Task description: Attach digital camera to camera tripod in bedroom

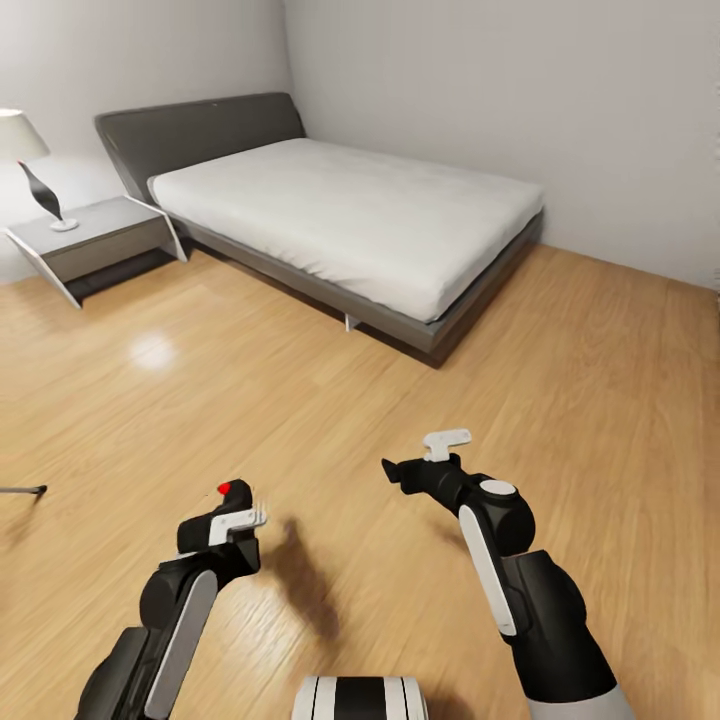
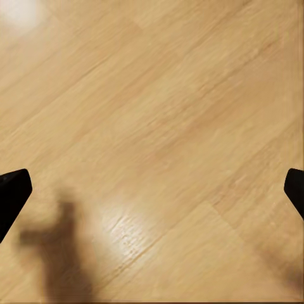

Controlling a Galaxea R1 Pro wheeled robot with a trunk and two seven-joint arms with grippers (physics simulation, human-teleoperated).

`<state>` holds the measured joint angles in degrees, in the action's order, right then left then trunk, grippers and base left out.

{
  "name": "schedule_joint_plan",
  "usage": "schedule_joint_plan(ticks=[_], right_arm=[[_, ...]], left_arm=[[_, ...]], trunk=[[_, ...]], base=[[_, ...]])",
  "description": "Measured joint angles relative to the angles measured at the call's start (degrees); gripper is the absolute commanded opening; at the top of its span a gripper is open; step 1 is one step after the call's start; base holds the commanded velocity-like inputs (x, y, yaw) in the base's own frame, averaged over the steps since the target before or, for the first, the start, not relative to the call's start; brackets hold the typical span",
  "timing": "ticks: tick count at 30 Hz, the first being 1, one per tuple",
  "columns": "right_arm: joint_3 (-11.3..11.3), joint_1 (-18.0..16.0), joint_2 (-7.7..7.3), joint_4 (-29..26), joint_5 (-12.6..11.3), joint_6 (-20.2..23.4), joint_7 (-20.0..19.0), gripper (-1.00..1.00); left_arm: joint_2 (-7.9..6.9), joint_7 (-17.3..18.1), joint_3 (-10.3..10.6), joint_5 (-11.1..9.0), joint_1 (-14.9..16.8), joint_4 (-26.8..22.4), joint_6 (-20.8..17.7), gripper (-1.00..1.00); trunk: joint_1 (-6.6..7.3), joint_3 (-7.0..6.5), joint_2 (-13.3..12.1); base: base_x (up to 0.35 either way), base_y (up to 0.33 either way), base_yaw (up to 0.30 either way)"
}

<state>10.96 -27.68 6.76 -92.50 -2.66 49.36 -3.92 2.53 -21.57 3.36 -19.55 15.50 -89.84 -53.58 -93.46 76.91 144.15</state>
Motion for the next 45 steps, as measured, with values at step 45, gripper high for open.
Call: schedule_joint_plan(ticks=[45], right_arm=[[-2.4, -1.3, 0.04, 0.0, -1.4, 10.4, -1.6, 1.0]], left_arm=[[2.54, -5.1, 4.7, -0.3, -6.8, 5.2, 12.5, -1.0]], trunk=[[1.16, -9.98, -0.6]], base=[[0.0, 0.0, 0.1]])
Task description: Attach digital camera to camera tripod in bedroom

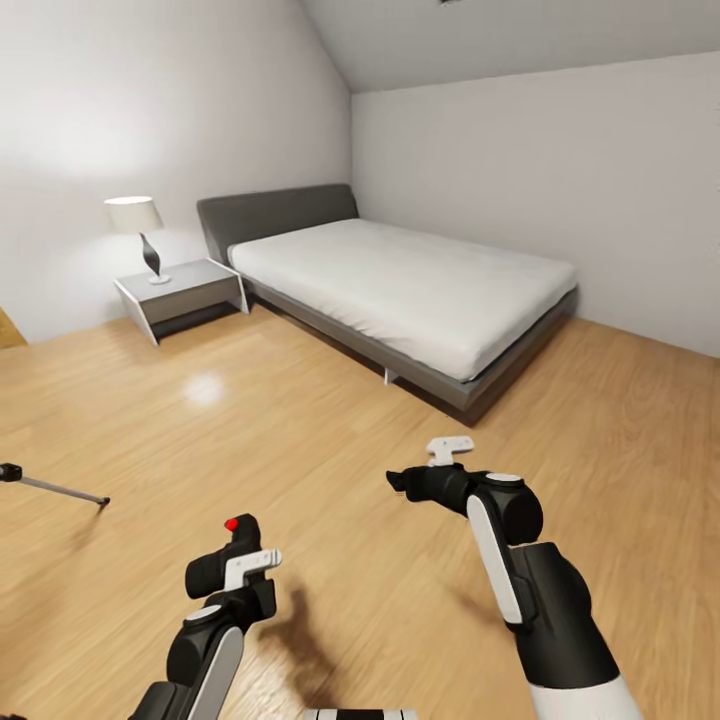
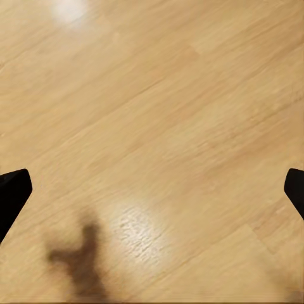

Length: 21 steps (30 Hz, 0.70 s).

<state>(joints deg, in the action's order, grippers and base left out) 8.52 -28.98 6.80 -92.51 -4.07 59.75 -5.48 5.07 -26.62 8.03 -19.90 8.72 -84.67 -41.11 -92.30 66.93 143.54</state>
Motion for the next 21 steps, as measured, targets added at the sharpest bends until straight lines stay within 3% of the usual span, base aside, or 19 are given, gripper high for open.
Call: schedule_joint_plan(ticks=[7, 17, 21], right_arm=[[-1.8, -0.3, -0.07, 0.0, -0.2, -1.9, -5.3, 1.0], [-1.7, 0.1, -0.28, 0.0, -0.3, -3.5, -7.7, 1.0], [-1.7, 0.2, -0.73, 0.0, -0.2, -4.0, -8.7, 1.0]], left_arm=[[0.0, 0.4, 0.1, -0.1, 0.0, 0.6, 0.0, -1.0], [-0.04, 0.7, 0.2, -0.1, 0.0, 1.0, 0.1, -1.0], [-0.03, 0.7, 0.2, 0.0, 0.0, 1.0, 0.2, -1.0]], trunk=[[0.18, -1.55, -0.1], [0.44, -3.77, -0.2], [0.43, -3.78, -0.2]], base=[[0.0, 0.0, 0.001], [0.0, 0.0, 0.0], [0.0, 0.0, 0.0]])
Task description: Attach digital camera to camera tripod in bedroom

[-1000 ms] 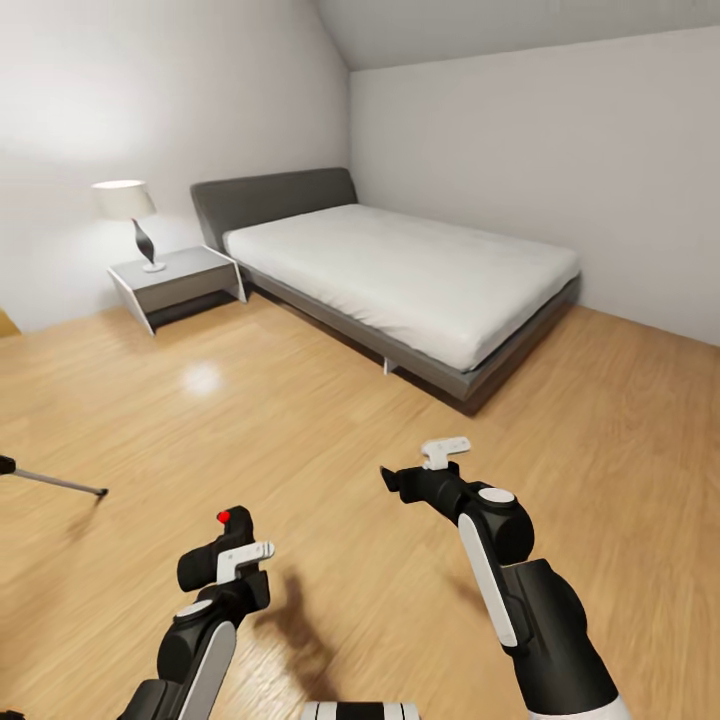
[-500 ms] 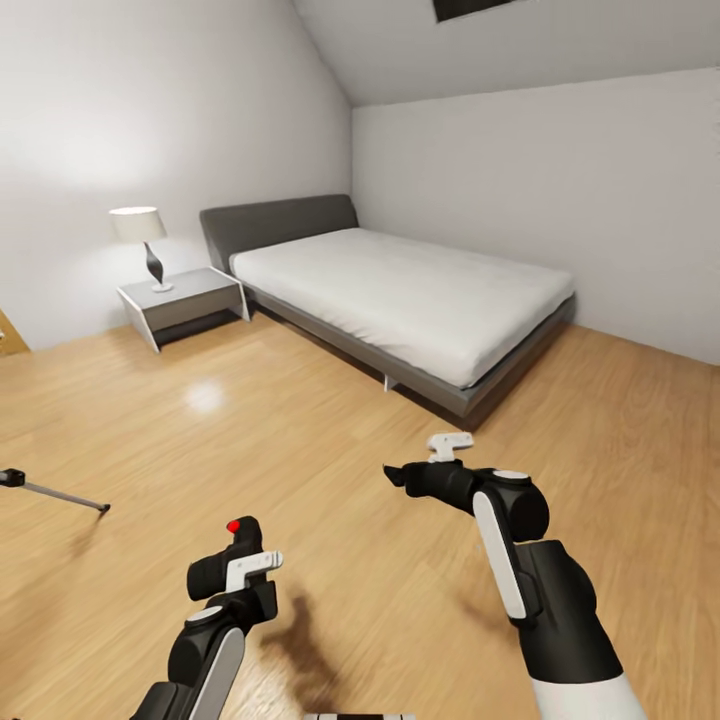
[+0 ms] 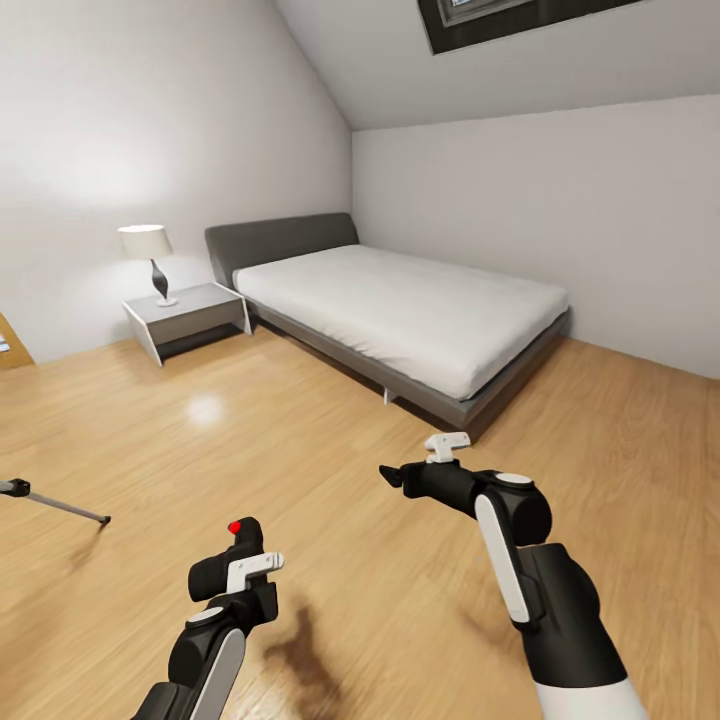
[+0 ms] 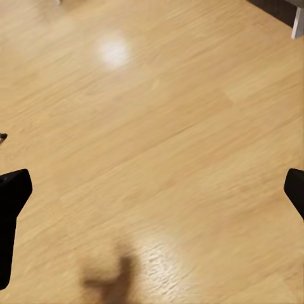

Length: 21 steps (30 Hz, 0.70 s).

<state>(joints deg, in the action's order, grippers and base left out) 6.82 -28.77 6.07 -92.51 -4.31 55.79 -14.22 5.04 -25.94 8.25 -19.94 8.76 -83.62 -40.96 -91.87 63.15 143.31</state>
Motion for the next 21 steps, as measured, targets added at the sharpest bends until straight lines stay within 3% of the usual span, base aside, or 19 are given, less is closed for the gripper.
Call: schedule_joint_plan(ticks=[8, 21], right_arm=[[0.0, 0.1, -0.53, 0.0, 0.1, -0.9, -0.5, 1.0], [-0.3, 0.1, -0.56, 0.0, 0.2, -1.3, -0.4, 1.0]], left_arm=[[-0.2, 0.2, -0.1, 0.0, 0.0, 0.0, 0.1, -1.0], [-0.38, 0.1, -0.2, 0.0, 0.0, 0.0, 0.1, -1.0]], trunk=[[0.02, 0.0, 0.0], [0.04, 0.0, 0.0]], base=[[0.102, 0.0, 0.0], [0.313, -0.012, 0.046]])
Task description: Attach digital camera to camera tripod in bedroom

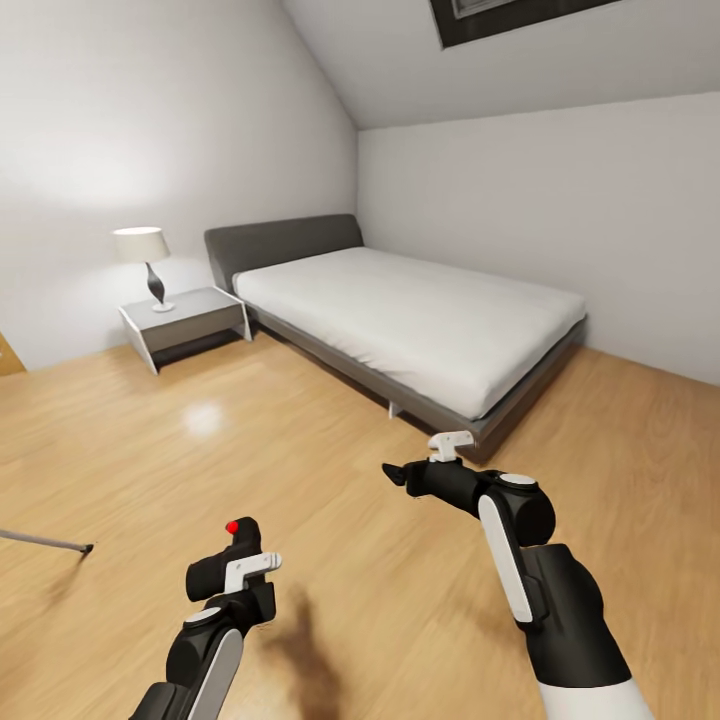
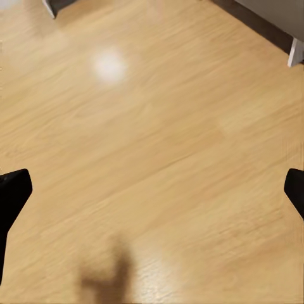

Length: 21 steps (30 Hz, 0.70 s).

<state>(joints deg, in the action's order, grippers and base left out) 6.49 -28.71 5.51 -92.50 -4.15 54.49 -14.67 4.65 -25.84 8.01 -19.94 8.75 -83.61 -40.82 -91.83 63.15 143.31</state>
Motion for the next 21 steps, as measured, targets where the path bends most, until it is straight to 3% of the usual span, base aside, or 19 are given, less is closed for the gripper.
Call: schedule_joint_plan(ticks=[10, 21], right_arm=[[0.3, 0.0, 0.02, 0.0, 0.1, 0.0, 0.0, 1.0], [0.4, 0.0, 0.01, 0.0, 0.1, 0.0, 0.0, 1.0]], left_arm=[[0.0, 0.0, 0.0, 0.0, 0.0, 0.0, 0.3, -1.0], [-0.05, -0.2, 0.1, 0.0, 0.0, 0.0, 0.4, -1.0]], trunk=[[0.0, 0.0, 0.0], [-0.01, 0.0, 0.0]], base=[[0.319, -0.139, 0.241], [0.26, -0.236, 0.06]])
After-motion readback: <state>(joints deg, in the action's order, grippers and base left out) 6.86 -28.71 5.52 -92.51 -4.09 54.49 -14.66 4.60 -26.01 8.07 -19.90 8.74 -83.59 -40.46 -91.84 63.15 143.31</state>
